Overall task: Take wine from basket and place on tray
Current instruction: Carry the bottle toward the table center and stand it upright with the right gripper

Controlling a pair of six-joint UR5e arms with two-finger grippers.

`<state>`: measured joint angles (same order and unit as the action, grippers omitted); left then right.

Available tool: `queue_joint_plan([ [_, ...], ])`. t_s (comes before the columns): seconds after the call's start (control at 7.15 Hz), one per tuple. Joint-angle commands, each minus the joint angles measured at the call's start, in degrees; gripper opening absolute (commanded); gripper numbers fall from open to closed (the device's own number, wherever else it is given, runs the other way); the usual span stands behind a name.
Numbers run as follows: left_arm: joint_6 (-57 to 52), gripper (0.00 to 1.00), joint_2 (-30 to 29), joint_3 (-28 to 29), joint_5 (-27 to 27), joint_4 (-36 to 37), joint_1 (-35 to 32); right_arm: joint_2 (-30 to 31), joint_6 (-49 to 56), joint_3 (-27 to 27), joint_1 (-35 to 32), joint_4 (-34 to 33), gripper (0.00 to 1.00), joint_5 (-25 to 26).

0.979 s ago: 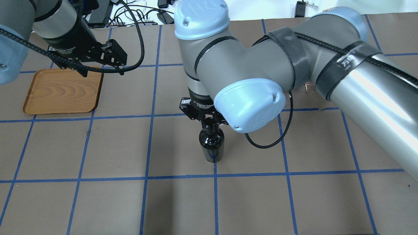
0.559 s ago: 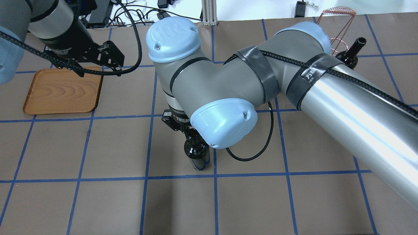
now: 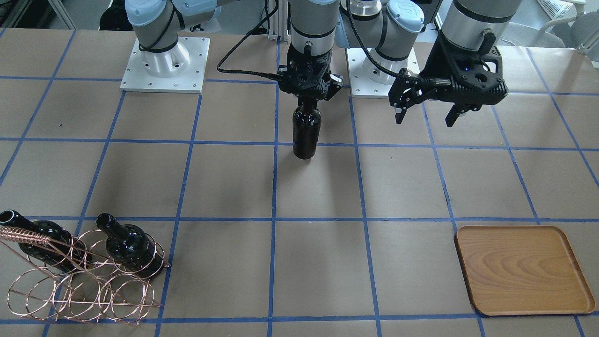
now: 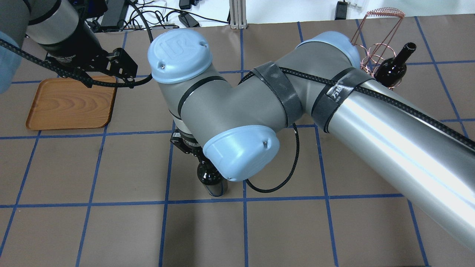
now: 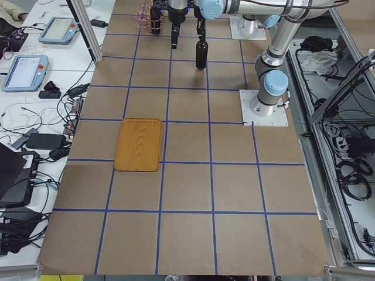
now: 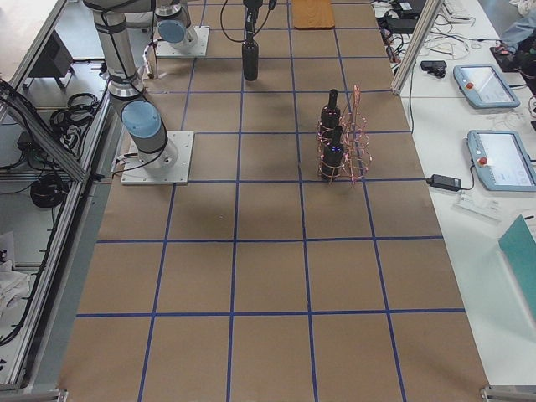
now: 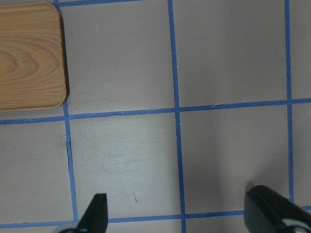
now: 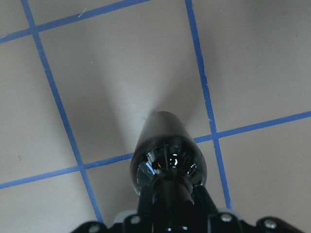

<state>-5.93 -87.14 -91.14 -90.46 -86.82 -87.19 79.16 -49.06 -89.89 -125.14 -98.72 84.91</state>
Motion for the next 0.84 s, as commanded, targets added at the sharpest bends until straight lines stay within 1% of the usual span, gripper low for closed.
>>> queue_joint_plan([
  [0.0,-0.1,1.00,0.1,0.0,-0.1,-0.5,0.2,-0.4,-1.1,0.1,-0.5,-0.4,0.04,-0.6],
  [0.28,-0.1,1.00,0.2,0.0,0.1,-0.4,0.6,-1.1,-1.1,0.1,-0.8,-0.5,0.04,-0.6],
  [0.56,-3.1,1.00,0.2,0.1,-0.1,-0.5,1.1,-2.5,-3.0,0.2,-1.6,-3.9,0.04,-0.4],
  [0.7,-3.9,1.00,0.2,0.1,-0.1,-0.5,2.0,-2.8,-3.1,0.2,-1.6,-3.8,0.04,-0.4],
])
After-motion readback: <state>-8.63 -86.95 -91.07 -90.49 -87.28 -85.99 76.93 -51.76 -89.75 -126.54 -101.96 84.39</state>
